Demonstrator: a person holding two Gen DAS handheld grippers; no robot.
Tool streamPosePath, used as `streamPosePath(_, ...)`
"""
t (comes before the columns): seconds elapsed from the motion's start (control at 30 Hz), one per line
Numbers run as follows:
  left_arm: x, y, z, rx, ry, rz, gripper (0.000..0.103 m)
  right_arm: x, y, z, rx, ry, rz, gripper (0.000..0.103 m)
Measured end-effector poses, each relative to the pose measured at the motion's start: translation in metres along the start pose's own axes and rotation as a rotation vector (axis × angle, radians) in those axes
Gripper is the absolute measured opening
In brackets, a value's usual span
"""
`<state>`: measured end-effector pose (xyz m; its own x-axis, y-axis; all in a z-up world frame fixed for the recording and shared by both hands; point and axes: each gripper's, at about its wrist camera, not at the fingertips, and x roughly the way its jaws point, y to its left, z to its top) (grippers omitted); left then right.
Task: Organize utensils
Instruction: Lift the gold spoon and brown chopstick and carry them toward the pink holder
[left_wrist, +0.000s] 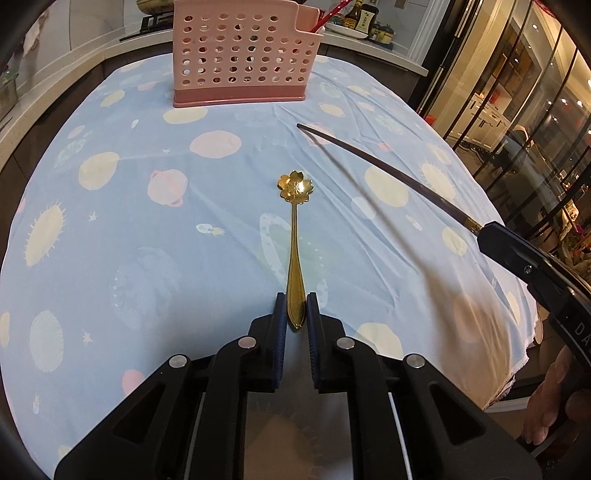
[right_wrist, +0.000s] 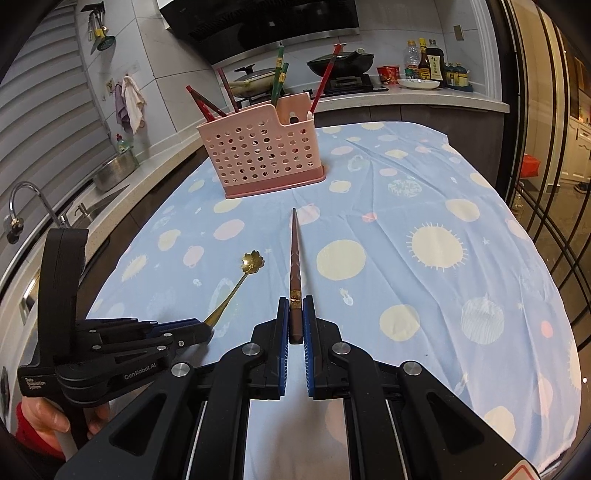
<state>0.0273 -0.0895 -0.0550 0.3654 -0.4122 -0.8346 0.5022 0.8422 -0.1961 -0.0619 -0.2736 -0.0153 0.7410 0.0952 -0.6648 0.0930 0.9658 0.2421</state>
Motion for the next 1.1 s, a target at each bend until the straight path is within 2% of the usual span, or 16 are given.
streamPosePath(0.13,-0.016,0.001,0.007,-0.003,-0.040,-0.007,0.010,-0.006,0.002,0.005,-0.004,-0.018,0.001,0.007)
streamPosePath(0.3,-0.045,0.003,0.028,-0.007,-0.127,-0.014,0.009,-0.023,0.006,0.026,-0.013,-0.084,0.016,0.007)
streamPosePath(0.37,-0.055,0.006,0.039,-0.013,-0.160,-0.029,0.003,-0.029,0.008,0.037,-0.016,-0.115,0.029,0.007)
streamPosePath(0.43,-0.062,0.009,0.049,-0.013,-0.187,-0.034,0.001,-0.034,0.010,0.047,-0.016,-0.140,0.042,0.007)
streamPosePath(0.83,-0.077,0.015,0.088,0.029,-0.263,0.019,0.001,-0.049,0.018,0.090,-0.035,-0.242,0.065,0.007)
streamPosePath(1.1,-0.112,0.016,0.140,0.087,-0.382,0.077,0.001,-0.060,0.024,0.152,-0.085,-0.338,0.063,0.007)
